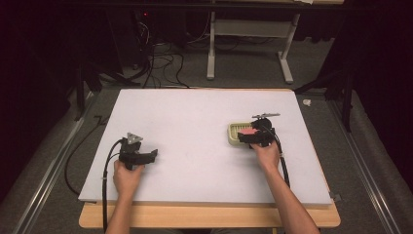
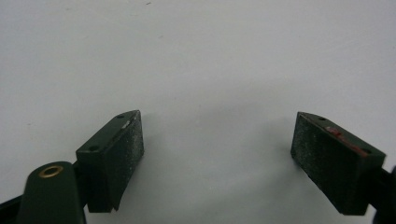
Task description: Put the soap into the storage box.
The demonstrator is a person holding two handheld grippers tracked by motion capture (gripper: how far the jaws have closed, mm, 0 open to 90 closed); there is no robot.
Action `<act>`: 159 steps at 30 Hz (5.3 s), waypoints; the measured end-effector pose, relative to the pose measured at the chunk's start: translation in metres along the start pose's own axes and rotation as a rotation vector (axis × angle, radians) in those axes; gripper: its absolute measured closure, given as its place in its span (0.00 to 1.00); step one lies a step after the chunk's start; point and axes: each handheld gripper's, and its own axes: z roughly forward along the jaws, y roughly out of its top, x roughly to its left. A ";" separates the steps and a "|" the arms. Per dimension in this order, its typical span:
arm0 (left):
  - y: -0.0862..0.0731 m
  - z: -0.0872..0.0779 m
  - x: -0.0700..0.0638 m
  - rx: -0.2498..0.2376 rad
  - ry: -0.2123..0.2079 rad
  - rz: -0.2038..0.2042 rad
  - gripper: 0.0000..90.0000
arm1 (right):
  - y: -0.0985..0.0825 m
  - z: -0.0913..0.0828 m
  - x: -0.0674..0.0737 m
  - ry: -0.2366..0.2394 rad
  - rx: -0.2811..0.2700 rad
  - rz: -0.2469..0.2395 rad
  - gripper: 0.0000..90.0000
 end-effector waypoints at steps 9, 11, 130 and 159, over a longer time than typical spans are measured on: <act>0.000 0.000 0.000 0.000 0.000 0.000 0.19 | 0.001 -0.001 -0.001 -0.011 -0.012 0.016 0.15; 0.000 0.000 0.000 0.000 0.000 0.000 0.20 | 0.001 -0.002 -0.001 -0.012 -0.014 0.015 0.15; 0.000 0.000 0.000 0.000 -0.003 -0.002 0.20 | -0.041 -0.102 -0.023 0.049 -0.269 -0.007 0.21; 0.000 0.000 0.000 0.000 -0.003 -0.003 0.20 | -0.073 -0.094 -0.024 0.075 -0.232 0.015 0.22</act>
